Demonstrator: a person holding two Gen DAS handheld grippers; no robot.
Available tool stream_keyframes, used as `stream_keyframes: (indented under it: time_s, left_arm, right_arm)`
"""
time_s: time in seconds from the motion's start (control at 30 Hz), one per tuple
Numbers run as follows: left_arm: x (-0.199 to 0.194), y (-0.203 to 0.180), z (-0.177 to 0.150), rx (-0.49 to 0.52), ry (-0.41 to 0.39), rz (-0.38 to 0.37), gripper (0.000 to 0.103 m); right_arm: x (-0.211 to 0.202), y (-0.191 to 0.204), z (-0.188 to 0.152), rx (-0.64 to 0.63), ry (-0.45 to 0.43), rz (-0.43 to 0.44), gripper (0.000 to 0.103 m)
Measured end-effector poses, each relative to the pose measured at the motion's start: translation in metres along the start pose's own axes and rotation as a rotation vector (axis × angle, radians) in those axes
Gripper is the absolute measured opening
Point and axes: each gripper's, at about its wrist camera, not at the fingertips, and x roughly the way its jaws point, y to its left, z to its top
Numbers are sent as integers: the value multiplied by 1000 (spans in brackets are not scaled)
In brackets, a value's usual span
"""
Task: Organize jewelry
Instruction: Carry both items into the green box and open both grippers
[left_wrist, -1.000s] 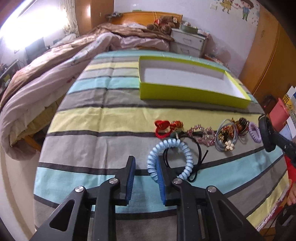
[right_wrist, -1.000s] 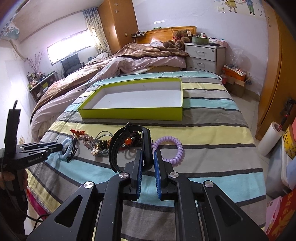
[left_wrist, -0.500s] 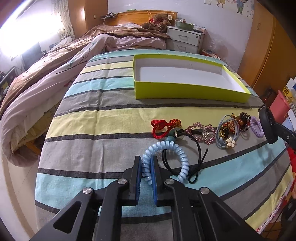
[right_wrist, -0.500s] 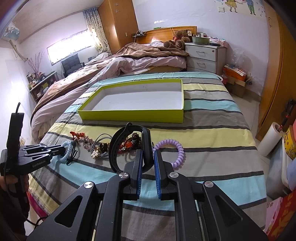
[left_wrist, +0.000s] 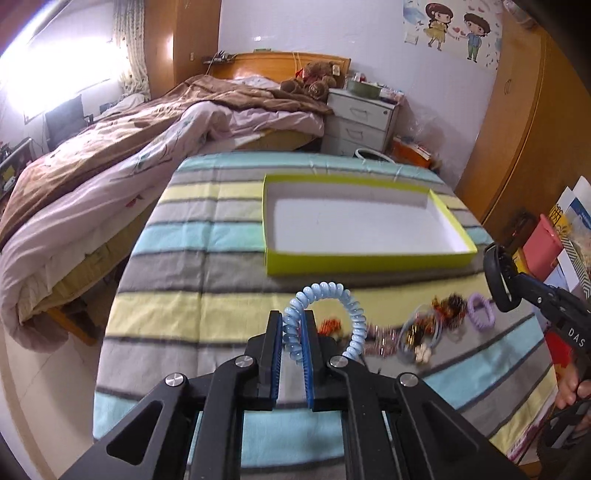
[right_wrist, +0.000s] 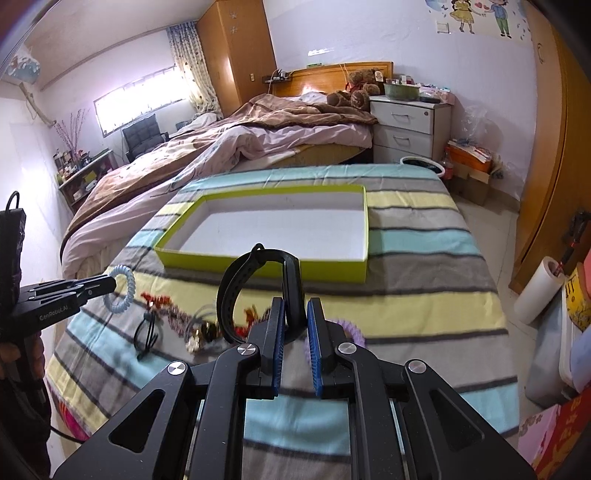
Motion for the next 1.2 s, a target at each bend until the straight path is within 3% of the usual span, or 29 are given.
stream_keyframes:
  time_s: [0.2, 0.5, 0.87, 1.2]
  left_arm:
    - [12, -6, 37, -12, -37, -47, 10]
    - [59, -7, 81, -27, -13, -60, 10]
    - [122, 1, 105, -36, 69, -57, 10]
    - [155, -3, 109, -27, 121, -38, 10]
  right_arm:
    - [19, -5, 26, -3, 2, -27, 13]
    - [61, -22, 61, 7, 40, -70, 13]
    - [122, -37, 83, -19, 136, -137, 13]
    - [147, -41, 86, -34, 181, -162, 13]
